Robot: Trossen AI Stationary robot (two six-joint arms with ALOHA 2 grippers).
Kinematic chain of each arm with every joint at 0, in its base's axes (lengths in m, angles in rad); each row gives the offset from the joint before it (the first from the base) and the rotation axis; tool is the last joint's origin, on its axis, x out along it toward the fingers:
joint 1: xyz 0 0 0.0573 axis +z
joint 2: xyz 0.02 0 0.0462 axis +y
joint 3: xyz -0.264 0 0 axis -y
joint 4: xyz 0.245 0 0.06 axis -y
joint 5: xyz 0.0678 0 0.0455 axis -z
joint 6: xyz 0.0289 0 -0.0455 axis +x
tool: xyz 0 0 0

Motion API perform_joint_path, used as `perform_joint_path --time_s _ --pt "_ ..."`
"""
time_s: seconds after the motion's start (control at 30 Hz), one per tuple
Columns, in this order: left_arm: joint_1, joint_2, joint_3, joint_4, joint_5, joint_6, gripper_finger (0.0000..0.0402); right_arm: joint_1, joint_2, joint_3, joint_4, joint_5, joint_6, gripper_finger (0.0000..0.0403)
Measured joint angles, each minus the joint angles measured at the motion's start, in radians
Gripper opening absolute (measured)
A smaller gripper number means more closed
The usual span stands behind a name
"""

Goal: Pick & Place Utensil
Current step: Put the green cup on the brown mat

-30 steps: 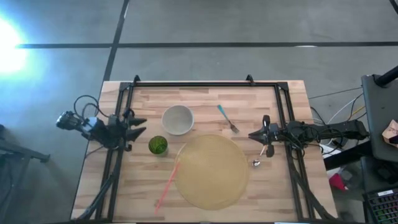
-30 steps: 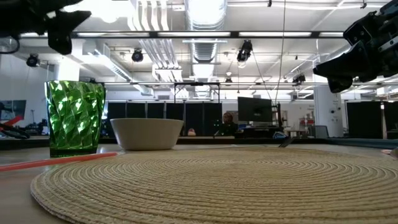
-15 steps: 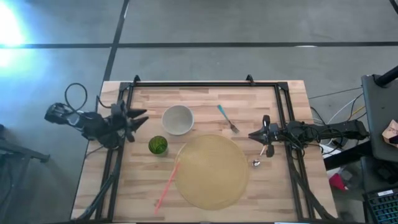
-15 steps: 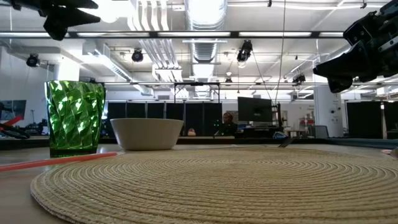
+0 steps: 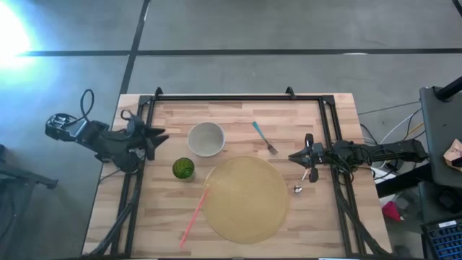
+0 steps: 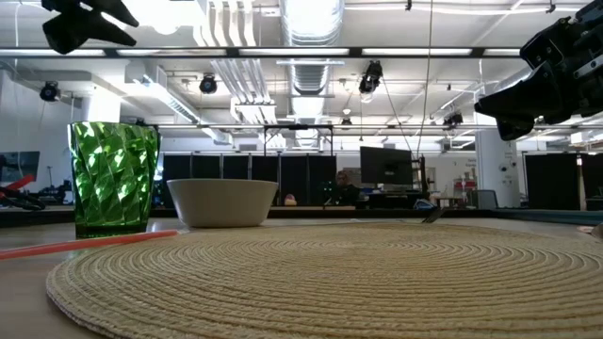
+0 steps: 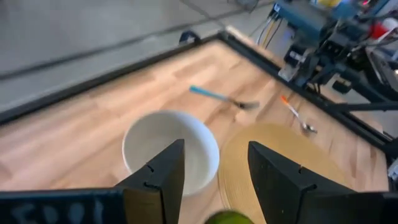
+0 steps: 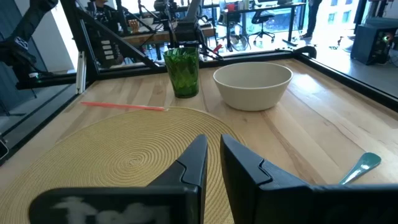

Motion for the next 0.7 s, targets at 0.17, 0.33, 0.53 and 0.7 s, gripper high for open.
perform_joint_path --time_s 0.17,0.33,0.53,0.7 --pt "0.027 0.049 0.03 -0.079 0.064 -0.088 0.0167 0.0 0.0 0.0 0.0 0.0 0.0 0.0043" --pt "0.09 0.096 0.032 -0.088 0.175 -0.134 0.0167 0.0 0.0 0.0 0.0 0.0 0.0 0.0043" --pt "0.183 0.169 0.03 -0.1 0.325 -0.142 0.0167 0.0 0.0 0.0 0.0 0.0 0.0 0.0043" --pt "0.225 0.224 0.031 -0.097 0.422 -0.132 0.0167 0.0 0.0 0.0 0.0 0.0 0.0 0.0043"
